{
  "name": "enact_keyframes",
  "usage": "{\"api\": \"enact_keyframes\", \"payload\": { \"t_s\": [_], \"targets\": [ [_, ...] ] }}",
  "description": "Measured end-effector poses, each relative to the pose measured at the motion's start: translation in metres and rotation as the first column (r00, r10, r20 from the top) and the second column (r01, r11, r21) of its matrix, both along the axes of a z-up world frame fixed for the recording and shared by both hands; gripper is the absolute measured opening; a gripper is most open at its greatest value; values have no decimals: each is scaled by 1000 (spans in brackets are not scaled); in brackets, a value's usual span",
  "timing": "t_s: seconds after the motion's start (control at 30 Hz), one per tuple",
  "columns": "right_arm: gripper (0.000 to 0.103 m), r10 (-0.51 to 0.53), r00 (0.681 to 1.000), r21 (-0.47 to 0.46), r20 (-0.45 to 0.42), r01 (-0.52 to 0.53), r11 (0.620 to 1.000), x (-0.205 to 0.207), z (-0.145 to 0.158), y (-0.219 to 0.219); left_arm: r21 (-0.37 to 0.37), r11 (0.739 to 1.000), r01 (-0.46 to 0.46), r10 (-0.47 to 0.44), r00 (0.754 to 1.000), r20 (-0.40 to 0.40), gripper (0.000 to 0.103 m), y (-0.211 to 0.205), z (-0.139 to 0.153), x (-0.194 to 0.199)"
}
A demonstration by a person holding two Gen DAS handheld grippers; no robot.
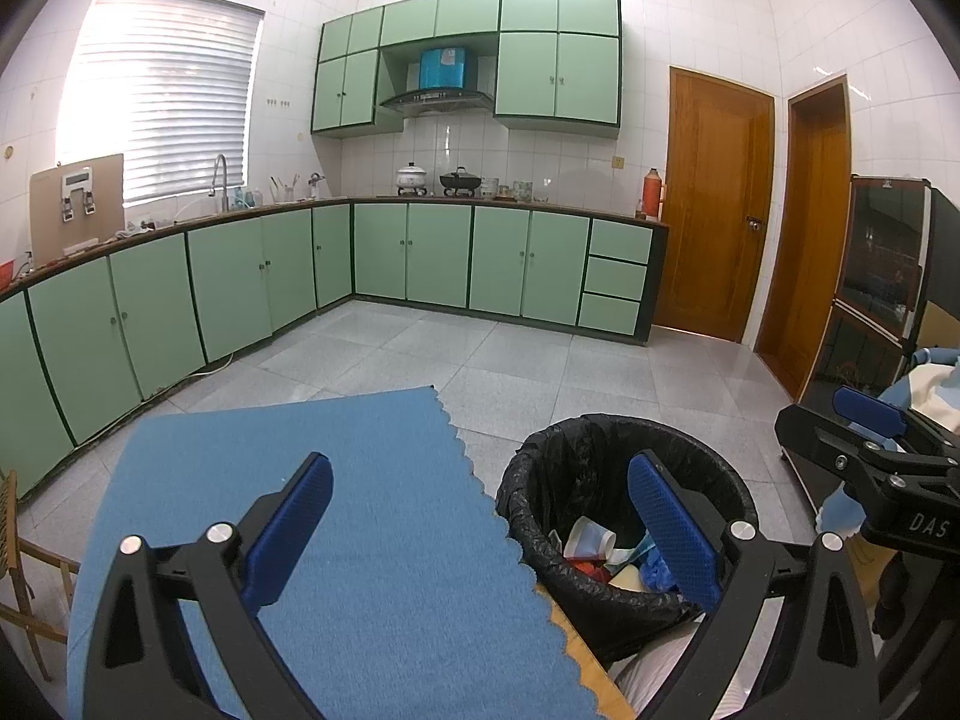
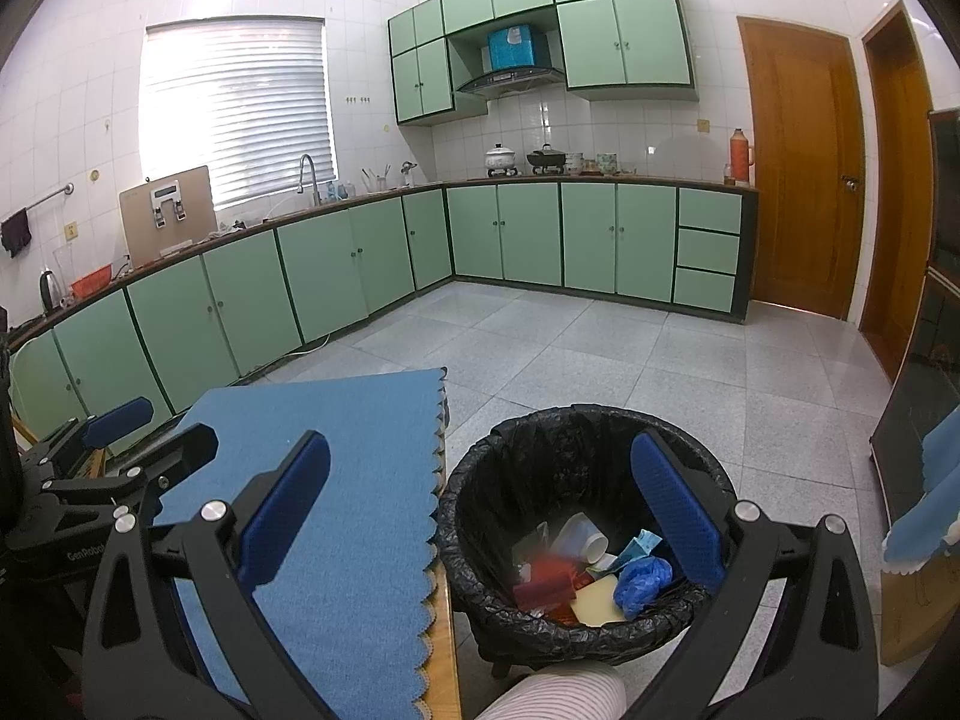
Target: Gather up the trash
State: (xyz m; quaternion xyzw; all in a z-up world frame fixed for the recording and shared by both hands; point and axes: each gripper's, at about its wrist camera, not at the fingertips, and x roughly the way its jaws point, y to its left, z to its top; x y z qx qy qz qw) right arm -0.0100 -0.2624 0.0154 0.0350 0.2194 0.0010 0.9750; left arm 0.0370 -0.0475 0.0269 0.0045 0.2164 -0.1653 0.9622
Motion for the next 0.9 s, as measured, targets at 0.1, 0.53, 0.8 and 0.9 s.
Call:
{"api": "enact_keyframes", "payload": {
  "t_s": [0.1, 0.53, 0.8, 0.9],
  "targets": [
    [98, -1, 1000, -1, -1, 1, 1000, 0, 0, 0, 0, 1000, 0, 0, 1000, -1, 97, 0, 0, 0],
    [98, -6, 1000, 4, -2, 6, 1000, 0, -7, 2, 11, 1000, 11, -11, 1000, 2, 97, 2, -4, -1],
    [98, -5, 1000, 5, -1, 5, 1000, 0, -6, 1, 12, 1000, 8, -8, 1000, -2, 97, 2, -2, 2],
    [98, -5, 1000, 5, -3, 5, 1000, 0, -6, 1, 13, 1000, 9, -9, 1000, -1, 97, 2, -1, 2]
  ]
}}
